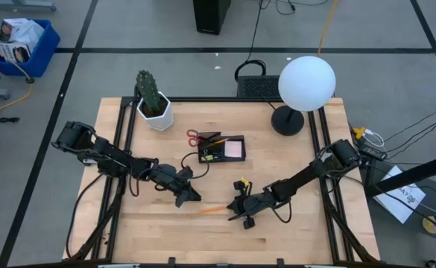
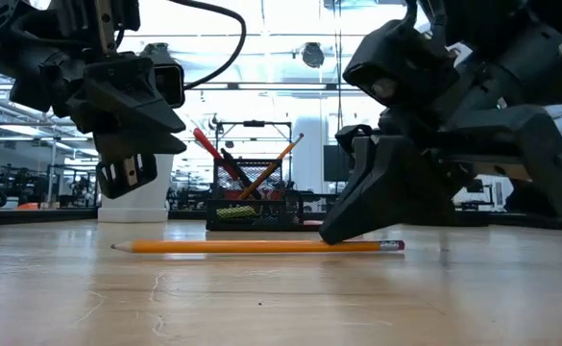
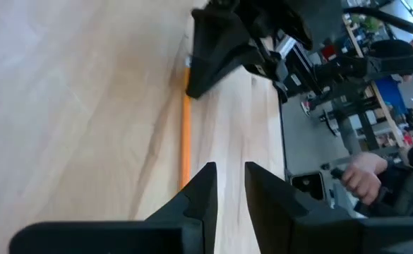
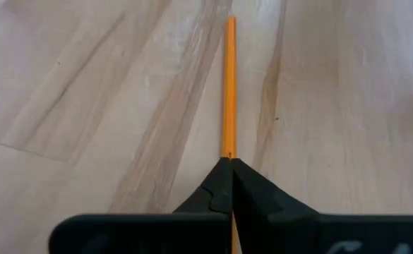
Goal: Pick and place office supplies into organizer
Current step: Put the orange pencil into the top left of the desk organizer
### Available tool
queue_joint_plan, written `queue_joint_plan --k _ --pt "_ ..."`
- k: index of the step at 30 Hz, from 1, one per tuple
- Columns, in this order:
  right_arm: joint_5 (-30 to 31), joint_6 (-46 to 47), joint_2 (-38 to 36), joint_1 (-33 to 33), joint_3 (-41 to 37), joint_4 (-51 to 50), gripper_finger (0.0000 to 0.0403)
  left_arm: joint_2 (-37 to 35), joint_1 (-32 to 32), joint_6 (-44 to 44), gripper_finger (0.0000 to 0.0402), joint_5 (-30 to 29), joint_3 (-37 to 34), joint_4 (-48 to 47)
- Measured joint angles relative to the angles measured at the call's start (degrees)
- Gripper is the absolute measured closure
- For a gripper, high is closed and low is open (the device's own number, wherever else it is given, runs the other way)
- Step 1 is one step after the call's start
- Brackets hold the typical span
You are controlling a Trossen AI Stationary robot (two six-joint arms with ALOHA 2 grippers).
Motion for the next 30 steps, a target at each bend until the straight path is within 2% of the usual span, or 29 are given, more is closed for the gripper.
queue_joint_plan --k 7,17,21,26,28,30 --pt "-1.1 1.9 -0.2 0.4 0.2 -1.0 0.0395 0.0 -0.2 0.3 0.0321 -0.1 0.0 0.0" --pt "-0.5 6.1 -0.9 3.9 0.2 1.0 0.0304 0.0 -0.2 1.0 0.0325 -0.2 0.0 0.0" --pt "7.2 7.9 -1.0 7.1 -0.9 2.0 0.0277 0.0 -0.2 1.0 0.0325 -0.4 0.0 0.0" --pt "17.5 13.7 -1.1 11.9 -4.5 4.1 0.0272 0.0 -0.2 1.7 0.0325 -0.6 0.0 0.1" --pt "20.8 15.1 -0.7 13.3 -6.3 8.3 0.0274 0.0 -0.2 1.9 0.0325 -0.6 0.0 0.4" --pt "21.6 16.3 -0.3 14.0 -8.0 13.3 0.0277 0.0 -0.2 1.9 0.0325 -0.9 0.0 0.7"
